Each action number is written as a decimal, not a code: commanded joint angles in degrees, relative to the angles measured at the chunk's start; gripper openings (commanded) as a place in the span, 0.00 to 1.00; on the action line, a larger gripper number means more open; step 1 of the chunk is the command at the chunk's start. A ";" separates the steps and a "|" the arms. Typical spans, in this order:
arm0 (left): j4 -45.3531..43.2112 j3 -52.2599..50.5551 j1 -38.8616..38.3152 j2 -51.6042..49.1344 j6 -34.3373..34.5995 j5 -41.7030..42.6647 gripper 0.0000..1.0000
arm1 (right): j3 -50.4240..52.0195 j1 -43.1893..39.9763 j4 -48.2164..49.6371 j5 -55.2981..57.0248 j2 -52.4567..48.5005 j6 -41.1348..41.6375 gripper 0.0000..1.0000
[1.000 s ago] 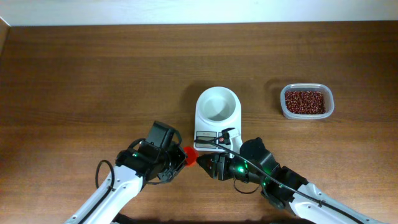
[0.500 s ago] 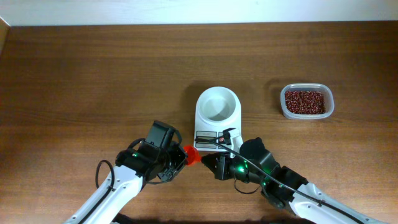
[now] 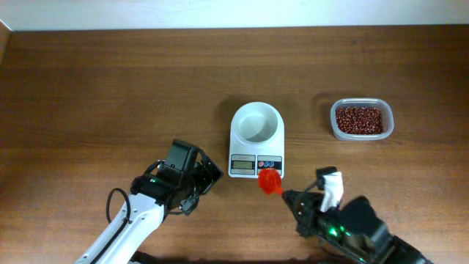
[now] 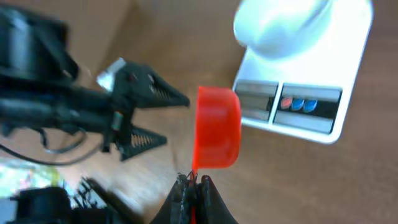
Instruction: Scoop and weigh 50g on scale
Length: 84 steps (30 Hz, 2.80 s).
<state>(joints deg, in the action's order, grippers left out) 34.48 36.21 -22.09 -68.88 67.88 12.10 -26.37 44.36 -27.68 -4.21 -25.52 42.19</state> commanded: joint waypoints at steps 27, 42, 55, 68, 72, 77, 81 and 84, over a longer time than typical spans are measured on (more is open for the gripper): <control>-49.96 -0.11 -23.67 -25.38 -16.52 -16.17 0.00 | -0.55 0.15 0.46 39.85 5.92 3.93 0.04; -51.74 -0.11 -23.63 -28.74 -16.52 -17.51 0.00 | -0.55 0.15 0.44 39.82 5.92 3.93 0.04; -47.89 0.24 -23.43 -29.77 -14.36 -18.40 0.00 | -0.55 0.15 0.42 39.80 5.92 3.93 0.04; -17.90 0.28 -22.23 3.41 -36.87 -18.62 0.00 | -0.55 0.15 0.39 39.89 5.92 3.91 0.04; -15.08 0.28 -22.21 3.50 -50.03 -18.62 0.00 | -0.55 0.15 0.46 39.91 5.92 3.93 0.04; -9.18 0.26 -22.21 3.48 -49.96 -22.86 0.99 | -0.55 0.15 0.48 43.95 5.92 3.93 0.04; 0.59 4.61 -14.95 3.43 -73.99 -11.89 0.99 | -0.55 0.15 0.46 43.93 5.92 3.91 0.04; 13.11 16.09 -5.77 3.43 -92.06 -3.17 0.99 | -0.55 0.15 0.44 43.87 5.92 3.93 0.04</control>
<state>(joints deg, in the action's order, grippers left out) 44.42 43.88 -32.84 -66.08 -5.04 -0.73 -26.37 44.36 -27.40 38.59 -19.97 46.35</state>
